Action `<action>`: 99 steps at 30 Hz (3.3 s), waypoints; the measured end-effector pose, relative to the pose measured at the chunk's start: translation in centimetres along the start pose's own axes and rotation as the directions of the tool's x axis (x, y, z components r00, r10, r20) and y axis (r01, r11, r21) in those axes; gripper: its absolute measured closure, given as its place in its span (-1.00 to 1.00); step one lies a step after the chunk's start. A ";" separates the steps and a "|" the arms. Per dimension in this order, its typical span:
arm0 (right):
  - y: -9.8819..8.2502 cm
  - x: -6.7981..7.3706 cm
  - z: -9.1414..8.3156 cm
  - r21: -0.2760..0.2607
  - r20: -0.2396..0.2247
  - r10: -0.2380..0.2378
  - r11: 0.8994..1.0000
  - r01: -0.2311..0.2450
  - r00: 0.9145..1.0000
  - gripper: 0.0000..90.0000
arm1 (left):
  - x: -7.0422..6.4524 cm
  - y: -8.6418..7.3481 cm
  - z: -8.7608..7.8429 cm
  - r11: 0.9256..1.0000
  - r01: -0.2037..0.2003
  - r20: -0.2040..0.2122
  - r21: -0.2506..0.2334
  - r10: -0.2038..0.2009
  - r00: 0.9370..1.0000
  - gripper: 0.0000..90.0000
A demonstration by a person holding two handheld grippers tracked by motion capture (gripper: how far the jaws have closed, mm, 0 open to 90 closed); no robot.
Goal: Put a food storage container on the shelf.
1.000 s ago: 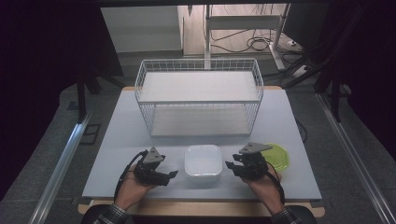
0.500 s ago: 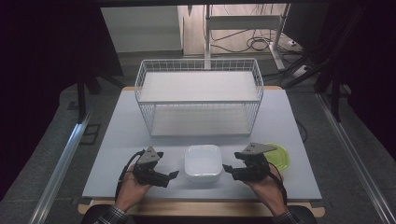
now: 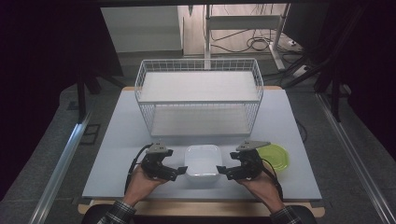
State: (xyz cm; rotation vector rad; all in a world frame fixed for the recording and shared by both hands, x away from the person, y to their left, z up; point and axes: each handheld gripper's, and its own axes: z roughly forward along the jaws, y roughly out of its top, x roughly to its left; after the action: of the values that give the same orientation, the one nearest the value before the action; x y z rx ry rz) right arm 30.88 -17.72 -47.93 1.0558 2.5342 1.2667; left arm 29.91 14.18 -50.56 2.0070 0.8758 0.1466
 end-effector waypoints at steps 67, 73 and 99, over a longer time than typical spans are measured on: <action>3.5 0.0 -2.1 -0.096 -0.060 0.155 0.982 -0.160 0.986 0.75 | -1.0 3.0 -3.1 0.977 0.154 0.027 -0.145 -0.152 0.988 0.75; 4.9 -0.1 -2.7 -0.129 -0.056 0.139 0.981 -0.145 0.989 0.75 | -0.7 4.8 -4.1 0.975 0.132 0.026 -0.179 -0.129 0.991 0.75; 10.7 -0.4 -5.2 -0.212 -0.028 0.073 0.974 -0.077 0.997 0.75 | 0.0 10.6 -6.9 0.966 0.096 0.008 -0.242 -0.097 0.995 0.76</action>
State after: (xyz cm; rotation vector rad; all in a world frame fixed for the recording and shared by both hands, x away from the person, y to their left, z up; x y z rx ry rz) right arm 34.86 -17.04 -36.78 1.1040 2.3260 1.5354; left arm 32.51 15.49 -38.27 1.7347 0.9114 0.1931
